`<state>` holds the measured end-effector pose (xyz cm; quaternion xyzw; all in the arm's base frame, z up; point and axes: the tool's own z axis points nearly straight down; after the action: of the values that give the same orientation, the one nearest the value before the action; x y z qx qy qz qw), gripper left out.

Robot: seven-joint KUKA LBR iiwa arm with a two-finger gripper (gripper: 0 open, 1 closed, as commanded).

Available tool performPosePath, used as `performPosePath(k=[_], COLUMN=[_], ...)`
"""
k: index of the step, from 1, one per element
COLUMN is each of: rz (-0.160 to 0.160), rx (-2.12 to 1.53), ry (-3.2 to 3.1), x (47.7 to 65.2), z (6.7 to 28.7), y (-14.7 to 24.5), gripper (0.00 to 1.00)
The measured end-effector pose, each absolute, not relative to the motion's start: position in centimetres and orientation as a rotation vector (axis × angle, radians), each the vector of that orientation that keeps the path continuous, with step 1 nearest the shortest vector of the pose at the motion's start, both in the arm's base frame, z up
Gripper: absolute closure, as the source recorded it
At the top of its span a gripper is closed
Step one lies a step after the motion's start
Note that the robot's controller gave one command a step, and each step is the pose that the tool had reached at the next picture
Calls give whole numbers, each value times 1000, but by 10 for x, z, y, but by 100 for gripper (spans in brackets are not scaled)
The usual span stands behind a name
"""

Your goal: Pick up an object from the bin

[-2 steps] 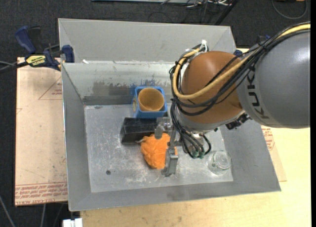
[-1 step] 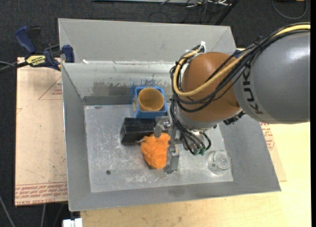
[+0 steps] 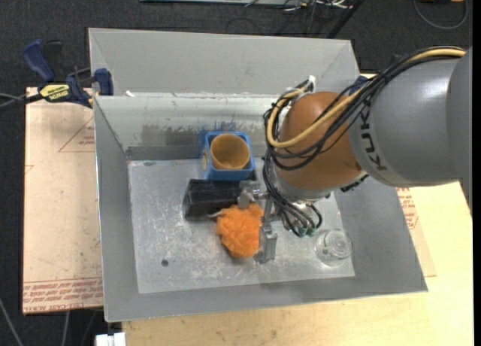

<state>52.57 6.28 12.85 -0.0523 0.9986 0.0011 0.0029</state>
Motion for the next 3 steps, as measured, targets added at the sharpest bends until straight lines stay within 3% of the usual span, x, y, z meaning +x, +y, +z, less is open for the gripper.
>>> performPosePath(k=[1, 2, 3], rz=[1, 5, 4], rx=[-250, -610, -610], ry=[3131, 3073, 3074], x=[526, 513, 513], z=[92, 103, 103], y=[56, 78, 78], gripper=[0, 100, 100])
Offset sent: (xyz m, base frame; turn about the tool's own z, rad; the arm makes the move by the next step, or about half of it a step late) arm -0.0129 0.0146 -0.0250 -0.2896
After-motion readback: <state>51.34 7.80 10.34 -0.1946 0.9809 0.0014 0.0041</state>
